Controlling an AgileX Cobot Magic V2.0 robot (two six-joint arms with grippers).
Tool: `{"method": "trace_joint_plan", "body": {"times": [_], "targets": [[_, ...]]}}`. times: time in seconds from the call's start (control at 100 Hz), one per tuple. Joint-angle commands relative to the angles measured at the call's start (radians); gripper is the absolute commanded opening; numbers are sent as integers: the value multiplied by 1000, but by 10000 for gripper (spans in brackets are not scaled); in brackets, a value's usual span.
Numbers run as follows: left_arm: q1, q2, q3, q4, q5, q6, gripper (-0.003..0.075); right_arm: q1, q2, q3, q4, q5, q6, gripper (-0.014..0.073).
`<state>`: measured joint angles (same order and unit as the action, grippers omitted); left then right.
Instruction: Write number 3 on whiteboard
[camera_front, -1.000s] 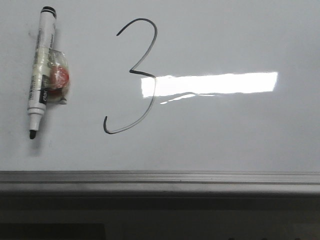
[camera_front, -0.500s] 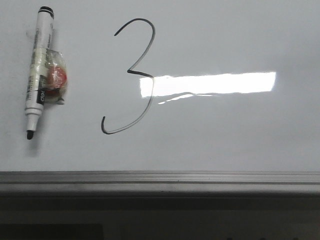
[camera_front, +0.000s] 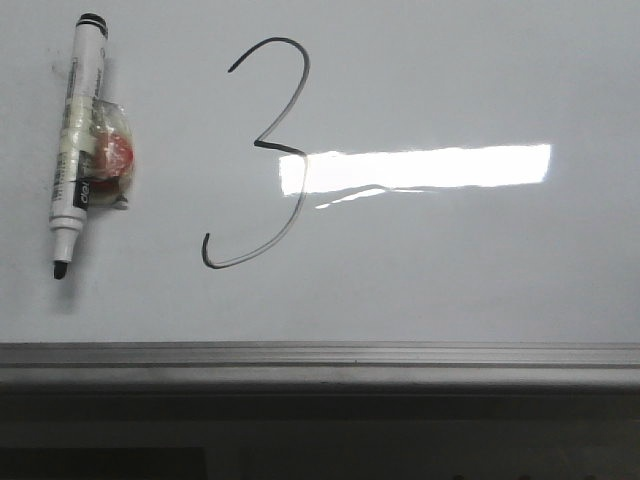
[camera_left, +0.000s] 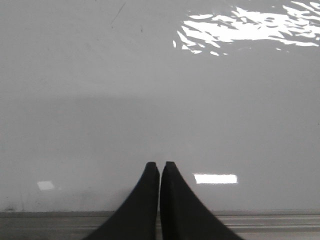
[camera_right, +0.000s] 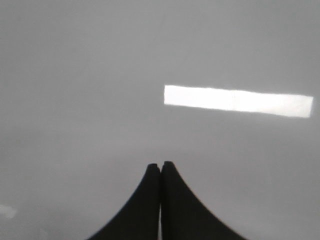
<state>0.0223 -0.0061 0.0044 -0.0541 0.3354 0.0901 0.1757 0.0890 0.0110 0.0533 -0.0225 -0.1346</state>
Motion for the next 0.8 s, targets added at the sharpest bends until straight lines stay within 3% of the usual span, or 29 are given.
{"method": "trace_joint_plan", "body": {"times": [0.0,0.35,0.52,0.79], "targets": [[1,-26,33,-12,-52,-9,-20,-26,-2,2,-34,-84,4,-66],[1,-26,33,-12,-52,-9,-20,-204,-115,23,-69,180,4,-66],[1,-26,33,-12,-52,-9,-20,-217,-115,23,-74,334,4,-66],[1,-26,33,-12,-53,-9,-20,-217,-115,23,-74,334,4,-66]]}}
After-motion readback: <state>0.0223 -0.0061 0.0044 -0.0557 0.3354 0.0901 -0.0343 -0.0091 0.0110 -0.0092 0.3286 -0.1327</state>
